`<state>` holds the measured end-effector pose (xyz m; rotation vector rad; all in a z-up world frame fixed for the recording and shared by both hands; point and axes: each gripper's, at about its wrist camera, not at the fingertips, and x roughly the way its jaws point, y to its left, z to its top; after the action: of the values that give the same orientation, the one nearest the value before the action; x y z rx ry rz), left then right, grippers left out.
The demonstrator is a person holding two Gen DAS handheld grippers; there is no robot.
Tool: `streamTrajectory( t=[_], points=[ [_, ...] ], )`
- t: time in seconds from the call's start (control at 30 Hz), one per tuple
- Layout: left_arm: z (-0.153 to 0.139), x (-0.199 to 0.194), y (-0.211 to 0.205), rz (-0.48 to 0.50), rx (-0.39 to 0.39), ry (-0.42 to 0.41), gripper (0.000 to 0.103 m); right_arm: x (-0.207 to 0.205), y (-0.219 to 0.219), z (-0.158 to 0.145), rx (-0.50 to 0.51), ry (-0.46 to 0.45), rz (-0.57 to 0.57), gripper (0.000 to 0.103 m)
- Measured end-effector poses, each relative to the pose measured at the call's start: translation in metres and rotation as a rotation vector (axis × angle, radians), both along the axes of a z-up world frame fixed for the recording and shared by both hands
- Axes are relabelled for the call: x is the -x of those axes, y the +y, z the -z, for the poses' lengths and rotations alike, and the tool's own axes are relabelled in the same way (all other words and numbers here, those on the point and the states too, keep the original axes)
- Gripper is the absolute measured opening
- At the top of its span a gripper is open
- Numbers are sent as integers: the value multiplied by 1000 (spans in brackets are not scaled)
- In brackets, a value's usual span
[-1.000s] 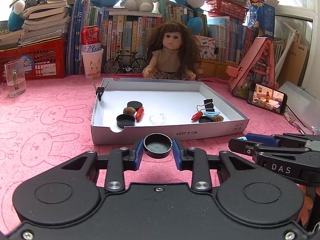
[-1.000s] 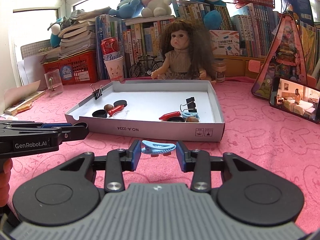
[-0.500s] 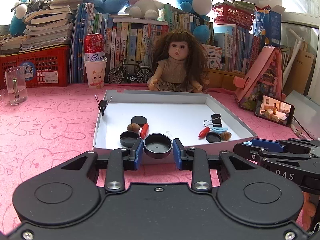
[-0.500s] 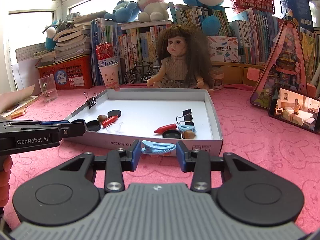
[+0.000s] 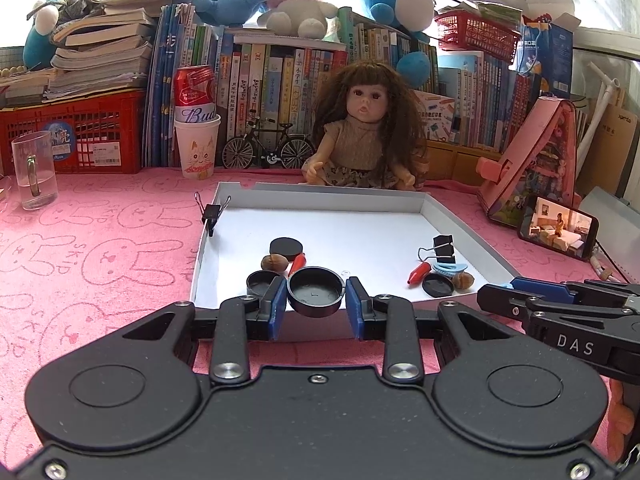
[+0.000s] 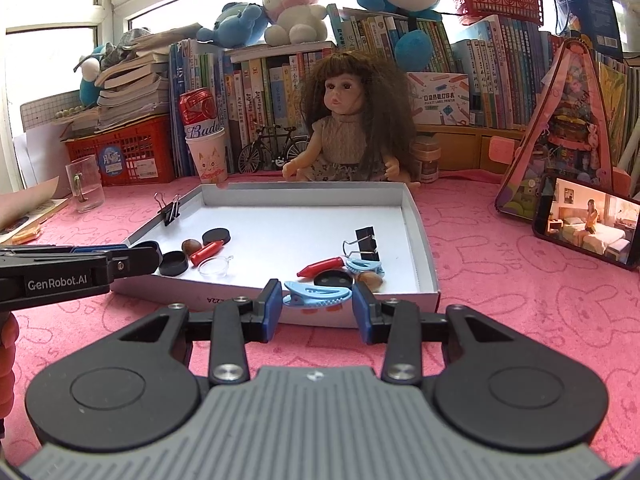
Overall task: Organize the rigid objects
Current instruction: 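Carry the black cap with the left tool while the right tool carries the blue clip over the tray, then lower and release the black cap with the left tool while the right tool releases the blue clip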
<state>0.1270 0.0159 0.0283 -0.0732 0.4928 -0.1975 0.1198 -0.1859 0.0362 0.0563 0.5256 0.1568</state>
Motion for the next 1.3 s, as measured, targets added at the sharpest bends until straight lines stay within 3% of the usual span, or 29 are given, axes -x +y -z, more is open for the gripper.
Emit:
streamTrajectory(
  t=[1.3],
  points=[
    [-13,-52,-12,-45,6,-13,30,-46,-6,-4,-26,-18,91,44]
  ],
)
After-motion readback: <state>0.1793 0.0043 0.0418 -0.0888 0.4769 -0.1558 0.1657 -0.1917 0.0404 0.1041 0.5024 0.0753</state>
